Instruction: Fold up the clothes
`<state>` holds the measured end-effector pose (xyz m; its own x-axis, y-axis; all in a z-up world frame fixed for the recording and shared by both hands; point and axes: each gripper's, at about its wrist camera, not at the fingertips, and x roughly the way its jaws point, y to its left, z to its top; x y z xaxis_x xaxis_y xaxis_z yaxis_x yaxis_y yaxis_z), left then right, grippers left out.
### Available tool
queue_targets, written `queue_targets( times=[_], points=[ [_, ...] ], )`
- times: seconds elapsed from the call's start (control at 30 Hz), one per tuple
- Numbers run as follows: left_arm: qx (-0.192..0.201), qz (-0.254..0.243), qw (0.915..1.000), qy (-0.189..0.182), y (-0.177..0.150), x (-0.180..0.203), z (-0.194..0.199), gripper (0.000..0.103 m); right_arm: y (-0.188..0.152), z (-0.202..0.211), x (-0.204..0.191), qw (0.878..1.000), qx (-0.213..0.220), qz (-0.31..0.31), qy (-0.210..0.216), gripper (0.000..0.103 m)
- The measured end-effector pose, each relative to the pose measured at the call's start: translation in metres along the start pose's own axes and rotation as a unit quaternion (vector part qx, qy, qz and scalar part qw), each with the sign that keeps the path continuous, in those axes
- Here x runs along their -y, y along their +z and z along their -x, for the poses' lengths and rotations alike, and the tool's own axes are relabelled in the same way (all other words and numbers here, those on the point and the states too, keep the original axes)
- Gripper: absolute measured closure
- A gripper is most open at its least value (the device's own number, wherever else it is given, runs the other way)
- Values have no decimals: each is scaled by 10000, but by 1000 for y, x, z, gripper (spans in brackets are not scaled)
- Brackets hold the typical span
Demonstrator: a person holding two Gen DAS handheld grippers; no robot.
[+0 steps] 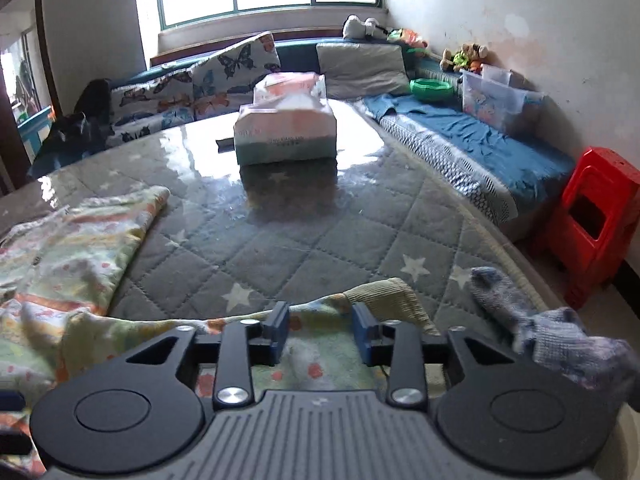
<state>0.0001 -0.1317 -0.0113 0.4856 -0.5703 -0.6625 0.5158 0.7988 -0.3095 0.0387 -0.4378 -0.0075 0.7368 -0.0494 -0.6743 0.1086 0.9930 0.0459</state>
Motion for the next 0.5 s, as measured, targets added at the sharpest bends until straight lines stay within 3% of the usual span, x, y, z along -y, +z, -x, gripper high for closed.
queue_targets(
  times=[0.13, 0.23, 0.5],
  points=[
    [306, 299, 9988, 216, 0, -24, 29, 51, -3, 18, 2, 9999, 86, 39, 36, 56],
    [578, 710, 9939, 611, -6, -56, 58, 49, -5, 22, -1, 9999, 66, 65, 64, 53],
    [837, 1576, 9646, 1944, -40, -150, 120, 48, -12, 15, -13, 9998, -98, 144, 111, 48]
  ],
)
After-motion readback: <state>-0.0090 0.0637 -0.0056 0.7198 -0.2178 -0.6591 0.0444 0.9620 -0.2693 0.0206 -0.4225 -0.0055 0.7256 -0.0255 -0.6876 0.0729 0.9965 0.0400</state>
